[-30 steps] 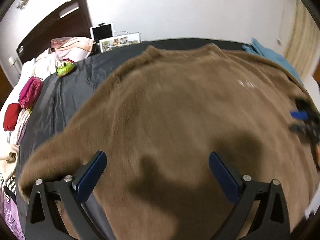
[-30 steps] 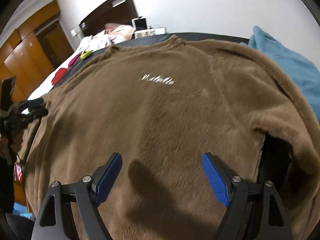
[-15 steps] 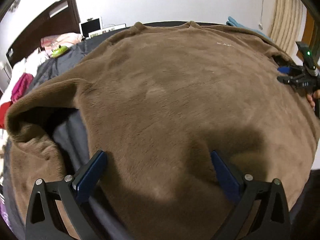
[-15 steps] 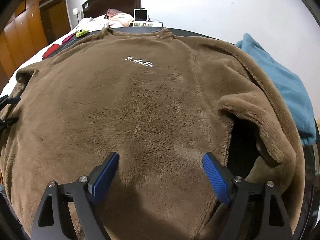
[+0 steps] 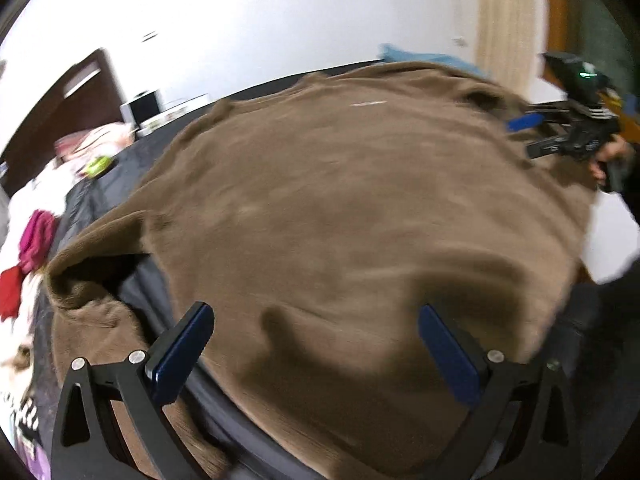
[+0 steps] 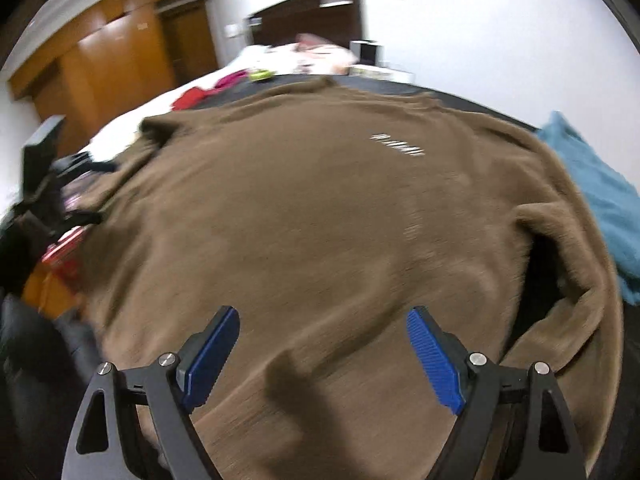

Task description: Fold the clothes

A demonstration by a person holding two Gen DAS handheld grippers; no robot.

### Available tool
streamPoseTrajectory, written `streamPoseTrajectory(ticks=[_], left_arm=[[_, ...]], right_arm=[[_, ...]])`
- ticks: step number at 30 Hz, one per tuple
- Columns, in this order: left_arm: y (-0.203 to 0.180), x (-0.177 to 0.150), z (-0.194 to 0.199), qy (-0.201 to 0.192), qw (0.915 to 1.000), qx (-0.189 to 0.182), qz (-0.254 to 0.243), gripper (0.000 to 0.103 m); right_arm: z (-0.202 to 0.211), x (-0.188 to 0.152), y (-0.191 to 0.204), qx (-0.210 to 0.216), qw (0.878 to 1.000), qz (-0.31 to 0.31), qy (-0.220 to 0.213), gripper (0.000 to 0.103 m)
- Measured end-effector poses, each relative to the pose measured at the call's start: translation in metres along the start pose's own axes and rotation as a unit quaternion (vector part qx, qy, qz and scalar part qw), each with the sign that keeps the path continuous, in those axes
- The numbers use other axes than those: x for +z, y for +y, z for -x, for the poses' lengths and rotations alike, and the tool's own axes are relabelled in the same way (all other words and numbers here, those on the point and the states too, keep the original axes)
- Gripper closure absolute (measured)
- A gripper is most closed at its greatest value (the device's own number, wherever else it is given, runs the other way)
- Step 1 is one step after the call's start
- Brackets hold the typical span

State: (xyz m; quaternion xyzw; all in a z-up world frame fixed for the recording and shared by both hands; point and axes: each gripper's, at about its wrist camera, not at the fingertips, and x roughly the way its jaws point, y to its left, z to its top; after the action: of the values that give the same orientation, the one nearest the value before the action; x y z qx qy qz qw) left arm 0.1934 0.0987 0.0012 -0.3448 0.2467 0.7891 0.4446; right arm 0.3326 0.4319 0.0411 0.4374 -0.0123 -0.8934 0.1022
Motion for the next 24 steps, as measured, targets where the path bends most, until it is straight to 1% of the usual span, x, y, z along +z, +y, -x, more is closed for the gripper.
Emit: streamPoseTrajectory(ticks=[2, 3, 7, 9, 11, 12, 14, 20, 24], left_arm=[[-0.01, -0.006, 0.0, 0.001, 0.9999, -0.005, -0.016, 0.0], [-0.015, -0.009, 0.0, 0.001, 0.9997, -0.006, -0.023, 0.0], [-0.016, -0.02, -0.015, 0.022, 0.9997, -0.001, -0.013, 0.0], [-0.013, -0.027, -0.023, 0.037, 0.9993, 0.002, 0.003, 0.0], [-0.007, -0.035, -0.022, 0.035, 0.9989, -0.012, 0.028, 0.0], [-0.005, -0.038, -0.021, 0.033, 0.9988, -0.014, 0.033, 0.0], [-0.002, -0.044, -0.019, 0.028, 0.9988, -0.014, 0.038, 0.0], [0.006, -0.058, -0.009, 0.023, 0.9991, -0.003, 0.035, 0.0], [0.02, -0.063, -0.009, 0.028, 0.998, -0.014, 0.056, 0.0]], right_arm=[[0.0, -0.008, 0.009, 0.019, 1.0, 0.014, 0.01, 0.016], [-0.002, -0.013, 0.012, 0.021, 0.999, 0.02, 0.017, 0.016], [-0.01, -0.026, 0.01, 0.011, 0.999, 0.022, 0.041, 0.016], [-0.013, -0.033, 0.008, 0.003, 0.999, 0.027, 0.044, 0.015], [-0.013, -0.041, 0.015, -0.015, 0.997, 0.057, 0.05, 0.013], [-0.013, -0.044, 0.018, -0.022, 0.996, 0.069, 0.053, 0.011], [-0.009, -0.05, 0.018, -0.024, 0.996, 0.07, 0.054, 0.009], [0.001, -0.065, 0.011, -0.032, 0.995, 0.069, 0.063, 0.005], [0.003, -0.067, 0.01, -0.04, 0.996, 0.062, 0.057, 0.003]])
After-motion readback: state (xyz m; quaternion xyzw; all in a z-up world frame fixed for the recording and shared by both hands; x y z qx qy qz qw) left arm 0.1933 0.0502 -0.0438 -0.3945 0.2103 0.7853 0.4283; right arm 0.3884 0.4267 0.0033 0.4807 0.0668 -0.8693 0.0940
